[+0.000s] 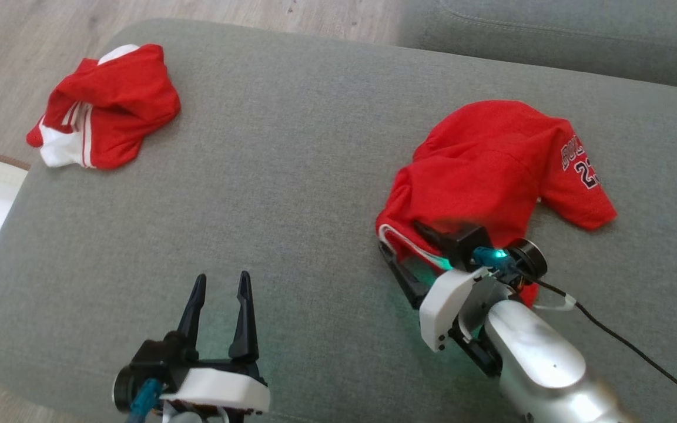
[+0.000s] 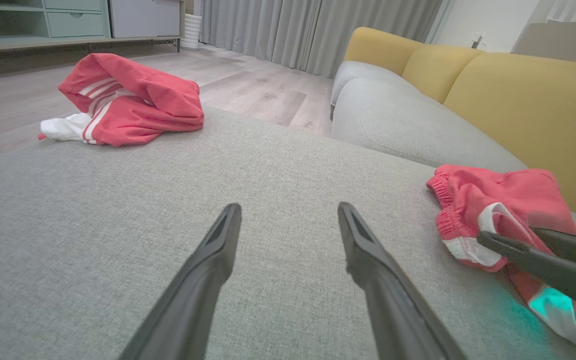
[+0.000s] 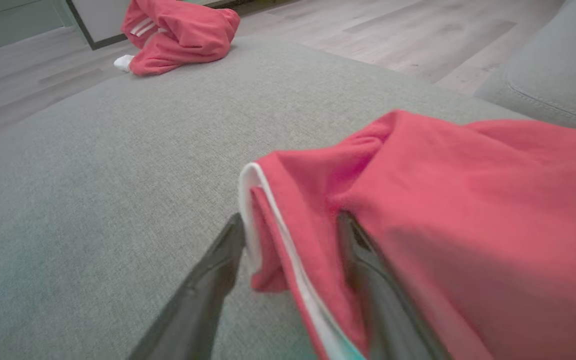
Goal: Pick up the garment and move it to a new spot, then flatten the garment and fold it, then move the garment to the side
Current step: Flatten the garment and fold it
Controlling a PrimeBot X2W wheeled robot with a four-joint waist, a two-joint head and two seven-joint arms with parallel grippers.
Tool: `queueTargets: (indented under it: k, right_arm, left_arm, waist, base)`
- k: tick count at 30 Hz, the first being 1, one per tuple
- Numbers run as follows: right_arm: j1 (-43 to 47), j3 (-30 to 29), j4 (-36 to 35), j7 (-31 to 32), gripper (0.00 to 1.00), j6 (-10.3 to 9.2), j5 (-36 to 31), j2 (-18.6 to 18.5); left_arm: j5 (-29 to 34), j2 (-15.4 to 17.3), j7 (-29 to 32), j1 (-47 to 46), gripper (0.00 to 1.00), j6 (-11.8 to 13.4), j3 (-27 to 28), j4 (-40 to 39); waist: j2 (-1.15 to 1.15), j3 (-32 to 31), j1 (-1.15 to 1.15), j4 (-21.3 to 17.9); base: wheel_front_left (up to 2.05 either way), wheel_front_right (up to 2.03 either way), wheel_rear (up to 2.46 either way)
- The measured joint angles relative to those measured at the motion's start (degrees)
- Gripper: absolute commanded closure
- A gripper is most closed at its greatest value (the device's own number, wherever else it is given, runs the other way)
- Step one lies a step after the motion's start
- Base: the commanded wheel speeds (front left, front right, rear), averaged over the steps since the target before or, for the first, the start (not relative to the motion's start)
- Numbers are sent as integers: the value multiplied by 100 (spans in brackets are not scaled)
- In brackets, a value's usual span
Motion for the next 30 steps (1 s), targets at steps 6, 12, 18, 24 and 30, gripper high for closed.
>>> queueTargets:
  k: [6,12,18,24,30]
  right_arm:
    - [-85,-23,33,-422,0,0,144,0]
    - [-95,-490,-190,-709,0,0,15,1]
    - [356,-1241,-604,-813,0,0,-431,-32]
    - [1385,-1642,-706,-669,0,0,-844,-46]
    - [1651,-1499,-503,-449,0,0,-1218,-64]
  left_arm:
    - [1,-1,0,1,0,24,13,22]
    - [40,-2,0,8,0,22,49,35]
    - [110,-3,0,35,0,-4,148,38]
    - [126,-3,0,36,0,-16,179,31]
    - [172,-3,0,36,0,-64,177,31]
  waist:
    - [0,-35,0,-148]
    - [0,-133,0,-348]
    - [0,-258,-1,-516]
    - [0,-272,-1,-559]
    - [0,-213,0,-507]
  base:
    - [0,0,0]
    - [0,0,0]
    - [0,0,0]
    - [0,0,0]
    - [0,0,0]
